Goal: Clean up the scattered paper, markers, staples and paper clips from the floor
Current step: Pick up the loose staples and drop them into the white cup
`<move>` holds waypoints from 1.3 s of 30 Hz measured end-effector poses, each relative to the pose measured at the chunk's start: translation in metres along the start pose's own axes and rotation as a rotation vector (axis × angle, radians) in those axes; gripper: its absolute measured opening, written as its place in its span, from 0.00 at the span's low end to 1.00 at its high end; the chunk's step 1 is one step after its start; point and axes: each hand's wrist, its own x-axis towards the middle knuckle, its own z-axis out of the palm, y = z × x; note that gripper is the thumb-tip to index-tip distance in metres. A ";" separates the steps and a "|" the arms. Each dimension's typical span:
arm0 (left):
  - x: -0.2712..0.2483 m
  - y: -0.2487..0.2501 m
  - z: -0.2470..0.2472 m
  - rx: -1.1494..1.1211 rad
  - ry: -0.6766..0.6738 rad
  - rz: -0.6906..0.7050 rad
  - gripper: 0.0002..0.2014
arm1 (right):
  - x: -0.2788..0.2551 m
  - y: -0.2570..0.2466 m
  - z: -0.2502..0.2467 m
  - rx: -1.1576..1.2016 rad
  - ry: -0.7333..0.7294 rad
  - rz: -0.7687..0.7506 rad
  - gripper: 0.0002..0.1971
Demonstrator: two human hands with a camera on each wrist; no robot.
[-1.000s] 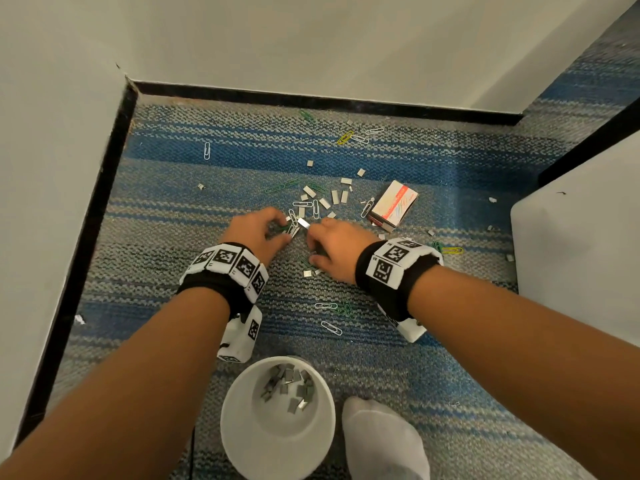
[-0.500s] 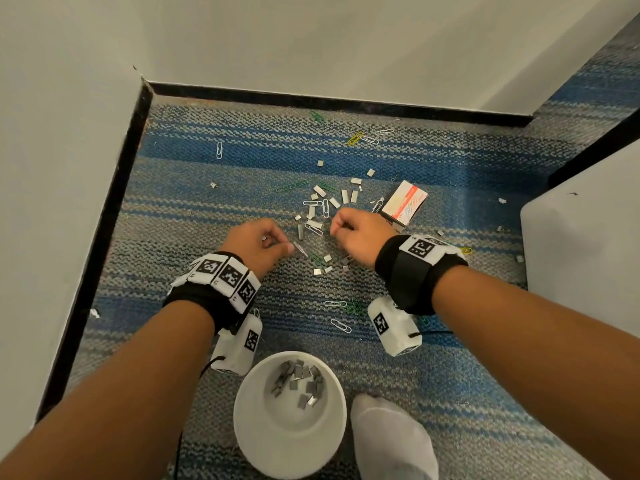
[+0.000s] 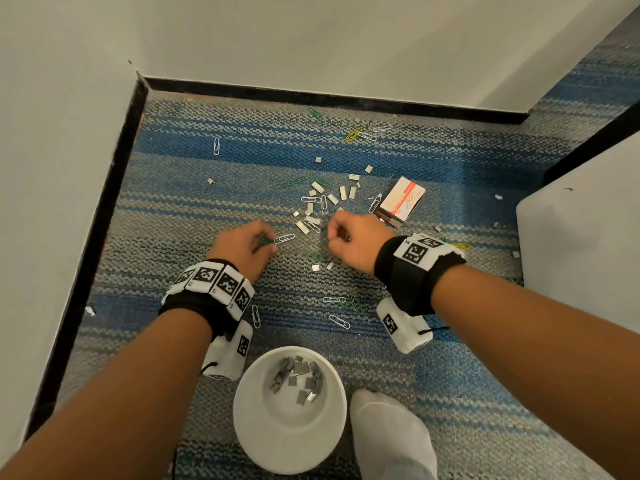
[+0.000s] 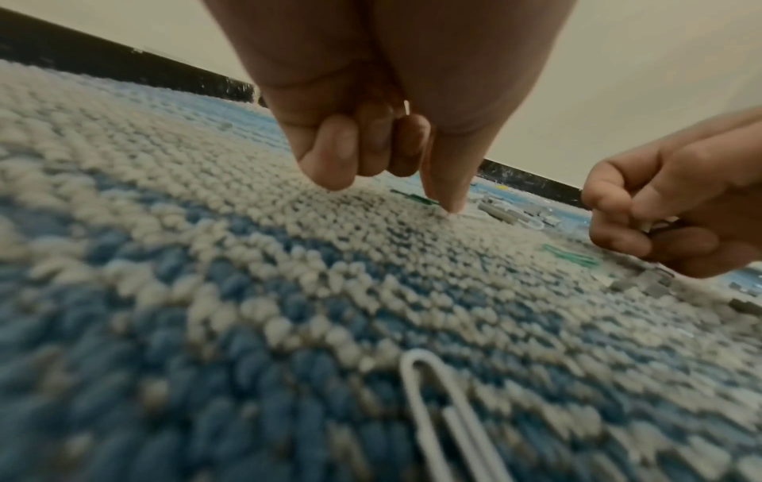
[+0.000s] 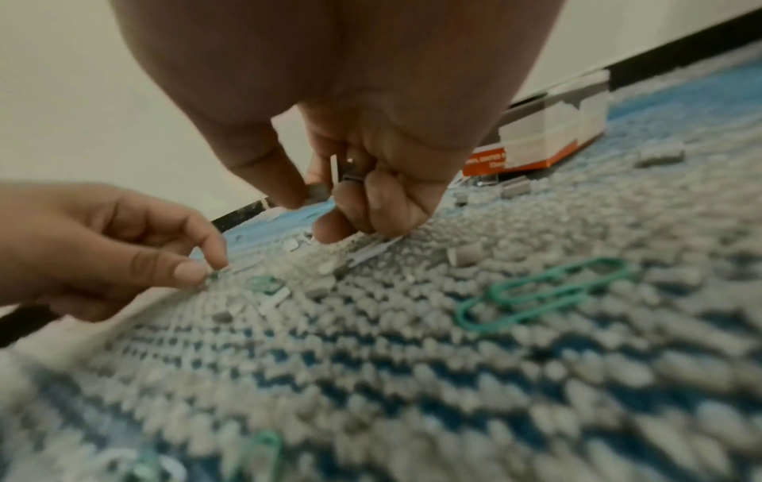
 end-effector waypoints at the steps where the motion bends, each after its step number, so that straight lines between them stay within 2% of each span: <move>1: 0.000 -0.001 0.000 0.002 0.008 0.013 0.07 | 0.001 -0.001 -0.001 0.043 0.022 0.026 0.02; 4: -0.002 -0.005 0.000 -0.008 0.003 0.056 0.07 | 0.007 -0.008 -0.002 0.043 0.049 0.044 0.05; 8: 0.000 -0.009 -0.001 0.002 0.000 0.086 0.06 | 0.024 -0.023 0.007 -0.144 0.089 -0.046 0.06; 12: 0.001 -0.006 -0.001 -0.034 0.030 0.066 0.03 | 0.041 -0.028 0.016 -0.364 -0.016 -0.067 0.14; 15: 0.002 -0.009 0.001 -0.106 0.067 0.048 0.06 | 0.044 -0.024 0.015 -0.346 -0.009 -0.106 0.10; 18: 0.004 -0.012 -0.001 -0.155 0.103 0.013 0.07 | 0.041 -0.020 0.012 -0.211 0.056 -0.093 0.04; 21: 0.001 -0.017 -0.002 -0.178 0.082 -0.014 0.03 | 0.036 -0.020 0.008 0.065 0.128 0.022 0.03; 26: -0.003 -0.018 -0.003 -0.050 -0.036 0.088 0.11 | 0.024 -0.018 -0.004 0.732 -0.051 0.240 0.09; 27: -0.002 -0.016 -0.002 -0.009 -0.062 0.129 0.12 | 0.021 -0.015 -0.005 0.792 -0.087 0.260 0.09; 29: -0.003 -0.013 -0.001 0.050 -0.092 0.182 0.12 | 0.016 -0.010 -0.004 0.754 -0.124 0.264 0.10; 32: -0.004 -0.007 -0.003 0.102 -0.095 0.178 0.12 | 0.009 -0.004 -0.003 0.646 -0.124 0.274 0.13; 35: -0.006 -0.004 -0.004 0.141 -0.104 0.172 0.09 | 0.003 -0.006 -0.001 0.522 -0.136 0.282 0.12; 39: -0.009 -0.001 0.000 0.124 -0.099 0.146 0.09 | -0.004 -0.010 0.008 0.079 -0.096 0.089 0.06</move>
